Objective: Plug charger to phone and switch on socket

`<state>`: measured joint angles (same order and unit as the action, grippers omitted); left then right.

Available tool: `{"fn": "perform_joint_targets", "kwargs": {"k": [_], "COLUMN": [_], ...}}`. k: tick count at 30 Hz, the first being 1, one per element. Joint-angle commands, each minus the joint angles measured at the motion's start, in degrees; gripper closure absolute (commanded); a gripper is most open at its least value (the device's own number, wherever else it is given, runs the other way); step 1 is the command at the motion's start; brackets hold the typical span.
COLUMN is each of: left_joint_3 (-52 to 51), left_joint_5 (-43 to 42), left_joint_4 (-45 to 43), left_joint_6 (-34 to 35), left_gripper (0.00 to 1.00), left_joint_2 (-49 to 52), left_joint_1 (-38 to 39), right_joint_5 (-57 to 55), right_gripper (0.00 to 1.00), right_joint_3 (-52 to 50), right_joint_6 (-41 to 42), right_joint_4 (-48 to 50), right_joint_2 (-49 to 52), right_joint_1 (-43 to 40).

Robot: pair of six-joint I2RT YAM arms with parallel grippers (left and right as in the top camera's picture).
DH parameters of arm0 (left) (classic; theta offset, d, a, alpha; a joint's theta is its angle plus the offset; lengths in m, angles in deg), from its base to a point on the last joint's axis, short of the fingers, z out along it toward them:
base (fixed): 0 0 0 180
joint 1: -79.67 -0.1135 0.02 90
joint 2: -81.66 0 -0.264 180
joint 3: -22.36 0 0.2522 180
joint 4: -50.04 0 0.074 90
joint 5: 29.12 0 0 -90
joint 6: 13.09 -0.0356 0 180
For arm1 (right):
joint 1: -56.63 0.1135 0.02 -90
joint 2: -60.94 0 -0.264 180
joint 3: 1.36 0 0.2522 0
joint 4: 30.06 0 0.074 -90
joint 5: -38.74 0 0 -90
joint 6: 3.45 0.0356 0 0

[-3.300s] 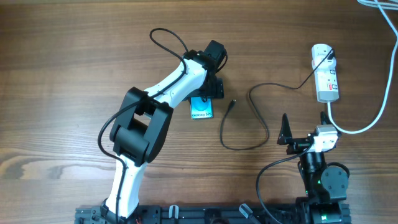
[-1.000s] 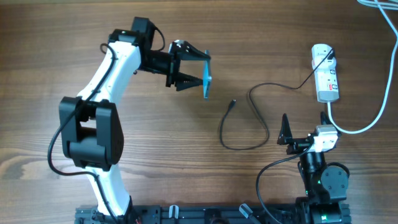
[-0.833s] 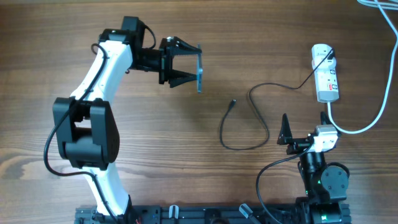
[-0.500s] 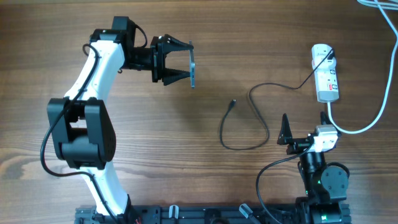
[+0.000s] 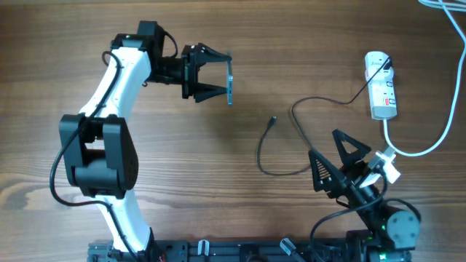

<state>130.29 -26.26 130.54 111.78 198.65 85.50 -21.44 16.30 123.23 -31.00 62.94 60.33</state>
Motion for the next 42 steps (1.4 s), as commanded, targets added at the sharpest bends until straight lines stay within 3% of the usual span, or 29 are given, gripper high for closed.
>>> {"fn": "perform_joint_targets", "kwargs": {"k": [1, 3, 6, 8, 10, 12, 14, 17, 22, 25, 28, 33, 42], "left_joint_3": [0.02, 0.02, 0.02, 0.02, 0.02, 0.02, 0.02, 0.02, 0.02, 0.02, 0.02, 0.02, 0.02], "left_joint_5": [-3.21, -3.21, -3.21, -3.21, -3.21, -3.21, -3.21, -3.19, -3.21, -3.21, -3.21, -3.23, -3.23], "left_joint_4": [0.17, 0.20, 0.20, 0.20, 0.20, 0.20, 0.20, 0.17, 0.15, 0.17, 0.20, 0.22, 0.46], "left_joint_6": [0.35, 0.37, 0.35, 0.37, 0.35, 0.35, 0.35, 0.35, 0.33, 0.35, 0.37, 0.37, 0.39], "left_gripper": [0.28, 0.28, 0.28, 0.28, 0.28, 0.29, 0.29, 0.29, 0.29, 0.29, 0.29, 0.30, 0.29], "left_joint_2": [-2.58, -2.58, -2.58, -2.58, -2.58, -2.58, -2.58, -2.58, -2.58, -2.58, -2.58, -2.58, -2.58], "left_joint_1": [1.20, 1.14, 1.09, 1.09, 1.09, 1.09, 1.09, 1.09, 1.09, 1.09, 1.09, 1.09, 1.09], "right_joint_5": [-0.15, -1.70, 9.27, 24.46, 36.50, 40.41, 39.85, 30.53, -0.61, -17.84, -33.29, -46.18, -46.27], "right_gripper": [0.00, 0.00, 0.00, 0.00, 0.00, 0.00, 0.01, 0.01, 0.01, 0.01, 0.01, 0.00, 0.00], "right_joint_3": [12.31, 24.59, 36.09, 41.53, 42.18, 42.56, 44.61, 49.70, 64.76, 74.18, 79.82, 80.78, 80.78], "right_joint_6": [-9.57, -17.97, -20.61, -13.25, -6.95, 2.40, 2.21, -3.50, -14.12, -13.27, -6.54, -3.69, -3.54], "right_joint_4": [-11.06, -26.80, -35.19, -32.61, -19.63, -9.51, -10.19, -22.53, -52.09, -63.52, -70.99, -75.95, -75.45], "right_joint_2": [6.69, 17.14, 28.04, 34.47, 38.91, 42.07, 44.00, 46.56, 54.31, 60.06, 64.57, 71.01, 78.84], "right_joint_1": [-0.02, -0.02, 0.00, 0.00, 0.00, 0.44, 1.31, 3.15, 12.41, 20.13, 23.67, 23.65, 23.65]}}
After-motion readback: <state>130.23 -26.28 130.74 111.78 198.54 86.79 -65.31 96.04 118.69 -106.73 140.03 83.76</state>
